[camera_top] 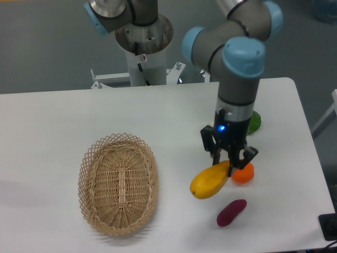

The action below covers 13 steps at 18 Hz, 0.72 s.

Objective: Pick up the mango from the table
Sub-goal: 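Lift the grasped mango up off the table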

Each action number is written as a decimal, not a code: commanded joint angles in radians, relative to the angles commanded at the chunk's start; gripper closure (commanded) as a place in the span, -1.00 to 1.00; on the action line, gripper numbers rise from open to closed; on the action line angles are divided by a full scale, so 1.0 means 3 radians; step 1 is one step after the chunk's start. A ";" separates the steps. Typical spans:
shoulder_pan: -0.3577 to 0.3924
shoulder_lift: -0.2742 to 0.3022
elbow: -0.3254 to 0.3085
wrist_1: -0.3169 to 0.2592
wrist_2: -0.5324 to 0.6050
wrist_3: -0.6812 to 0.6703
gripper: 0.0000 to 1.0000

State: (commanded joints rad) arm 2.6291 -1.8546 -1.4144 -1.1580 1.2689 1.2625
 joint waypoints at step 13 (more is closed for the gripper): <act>0.0210 0.0062 0.0026 -0.0108 -0.0190 0.0148 0.45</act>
State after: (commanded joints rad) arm 2.6921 -1.8362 -1.4067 -1.1904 1.2118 1.3070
